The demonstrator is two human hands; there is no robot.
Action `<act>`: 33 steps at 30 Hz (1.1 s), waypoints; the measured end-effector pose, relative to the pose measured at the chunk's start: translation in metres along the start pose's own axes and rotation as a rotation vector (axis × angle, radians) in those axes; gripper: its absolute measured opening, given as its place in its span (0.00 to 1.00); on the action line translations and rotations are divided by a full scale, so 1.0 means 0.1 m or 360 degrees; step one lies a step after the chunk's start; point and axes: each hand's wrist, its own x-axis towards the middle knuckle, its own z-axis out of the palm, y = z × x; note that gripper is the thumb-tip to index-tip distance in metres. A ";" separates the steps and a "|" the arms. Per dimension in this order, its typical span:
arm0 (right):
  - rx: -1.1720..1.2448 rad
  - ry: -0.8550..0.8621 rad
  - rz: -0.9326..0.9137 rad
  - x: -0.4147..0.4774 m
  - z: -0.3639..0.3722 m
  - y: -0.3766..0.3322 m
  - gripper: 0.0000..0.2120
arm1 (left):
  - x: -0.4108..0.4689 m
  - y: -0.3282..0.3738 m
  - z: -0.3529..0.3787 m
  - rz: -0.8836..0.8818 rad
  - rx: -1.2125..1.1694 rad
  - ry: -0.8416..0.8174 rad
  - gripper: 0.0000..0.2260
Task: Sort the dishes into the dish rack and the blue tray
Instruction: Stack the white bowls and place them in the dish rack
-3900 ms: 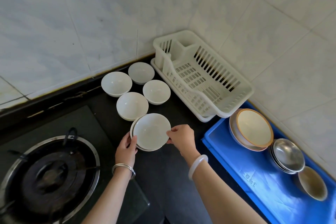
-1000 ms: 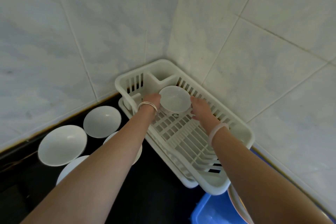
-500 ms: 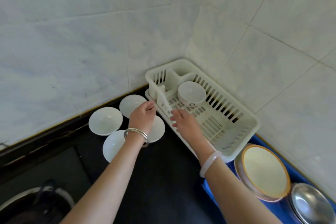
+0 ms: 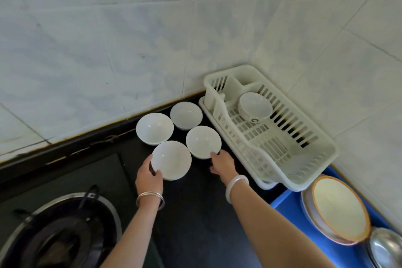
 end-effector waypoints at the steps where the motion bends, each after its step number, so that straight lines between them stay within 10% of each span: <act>1: 0.0110 0.0009 0.0030 0.02 0.02 -0.01 0.15 | 0.02 -0.02 0.00 -0.0060 -0.0092 -0.0037 0.24; 9: 0.0516 0.0130 -0.0065 -0.11 -0.09 -0.08 0.16 | 0.16 -0.16 -0.06 -0.0216 -0.0509 -0.0287 0.23; 33: -0.0351 -0.0079 -0.0224 -0.37 0.34 -0.22 0.06 | 0.22 -0.12 -0.12 -0.0484 -0.0976 -0.0387 0.17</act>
